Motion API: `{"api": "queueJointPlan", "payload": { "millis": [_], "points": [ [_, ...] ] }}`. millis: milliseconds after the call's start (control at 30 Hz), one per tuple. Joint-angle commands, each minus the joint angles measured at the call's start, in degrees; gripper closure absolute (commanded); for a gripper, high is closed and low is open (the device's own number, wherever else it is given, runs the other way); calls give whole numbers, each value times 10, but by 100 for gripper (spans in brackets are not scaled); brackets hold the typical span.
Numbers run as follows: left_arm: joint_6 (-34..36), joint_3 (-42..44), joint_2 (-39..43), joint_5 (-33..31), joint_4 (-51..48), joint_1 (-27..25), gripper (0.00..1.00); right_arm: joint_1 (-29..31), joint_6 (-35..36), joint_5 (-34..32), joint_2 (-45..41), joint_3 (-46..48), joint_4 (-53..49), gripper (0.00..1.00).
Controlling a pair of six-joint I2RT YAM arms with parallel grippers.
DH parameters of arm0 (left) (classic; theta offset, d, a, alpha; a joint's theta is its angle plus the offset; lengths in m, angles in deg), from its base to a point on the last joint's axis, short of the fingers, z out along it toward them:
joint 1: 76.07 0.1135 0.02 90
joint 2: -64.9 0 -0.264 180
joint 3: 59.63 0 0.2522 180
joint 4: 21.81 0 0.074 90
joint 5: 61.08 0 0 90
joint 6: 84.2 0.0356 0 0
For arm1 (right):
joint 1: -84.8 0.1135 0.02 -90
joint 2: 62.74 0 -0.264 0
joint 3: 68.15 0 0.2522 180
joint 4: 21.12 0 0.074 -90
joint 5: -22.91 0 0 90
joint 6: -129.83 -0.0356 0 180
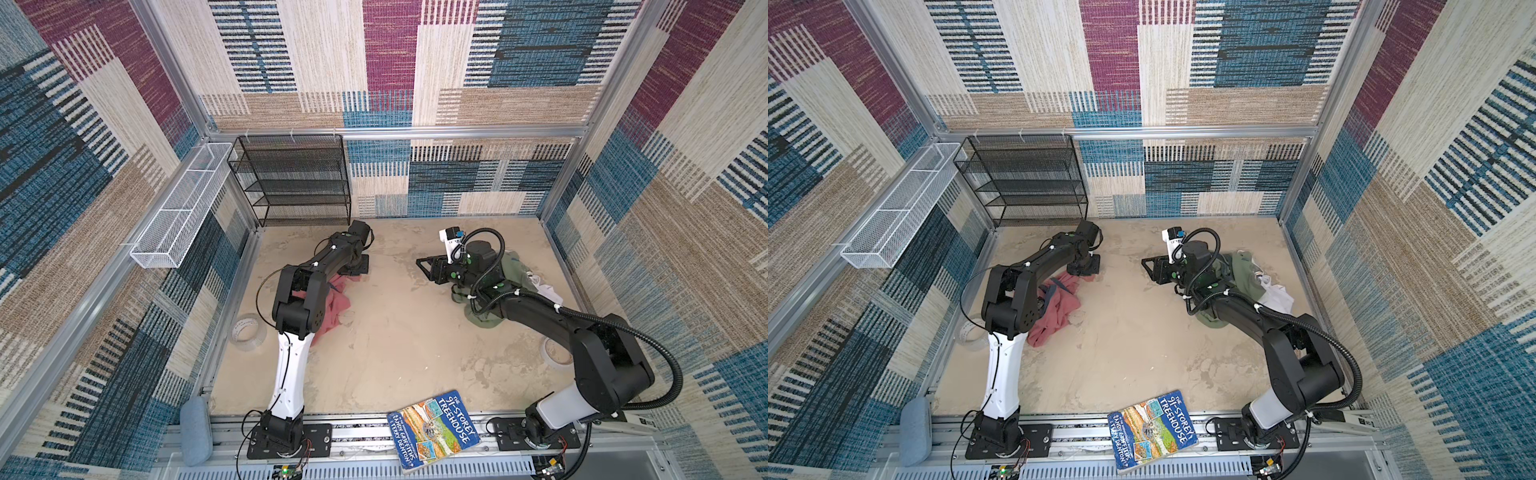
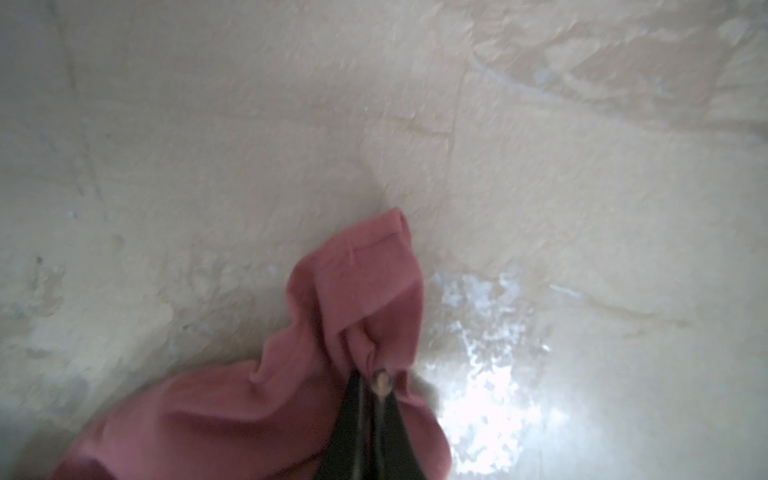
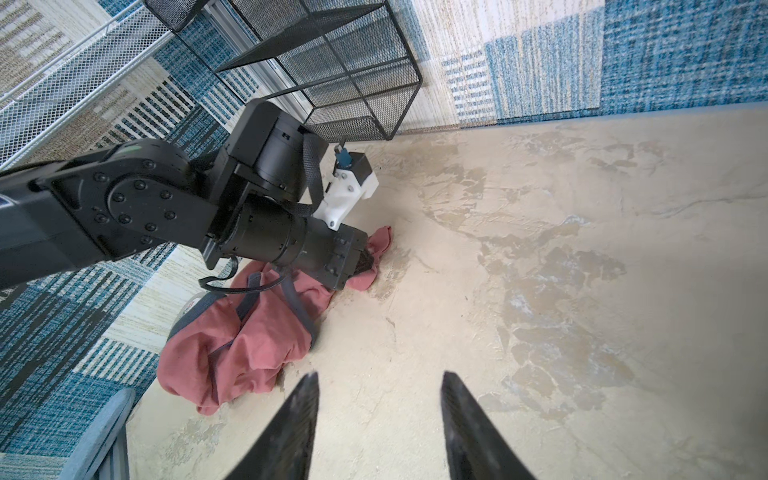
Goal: Pick out a specific cloth from the pile
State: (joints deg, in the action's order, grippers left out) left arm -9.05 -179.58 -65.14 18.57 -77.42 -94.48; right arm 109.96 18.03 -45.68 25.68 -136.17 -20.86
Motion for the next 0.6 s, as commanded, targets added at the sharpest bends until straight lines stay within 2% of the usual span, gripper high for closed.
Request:
{"api": "queueJointPlan", "payload": {
  "millis": [0,267,567],
  "points": [
    [-1,5,38,2,1,1,100,1,-7,-2,-3,-3,13,49],
    [-2,-21,102,24,1,2,100,1,-10,2,-4,-1,16,49],
    [17,-128,115,31,-35,2,100,1,-12,1,-9,0,21,49]
  ]
}}
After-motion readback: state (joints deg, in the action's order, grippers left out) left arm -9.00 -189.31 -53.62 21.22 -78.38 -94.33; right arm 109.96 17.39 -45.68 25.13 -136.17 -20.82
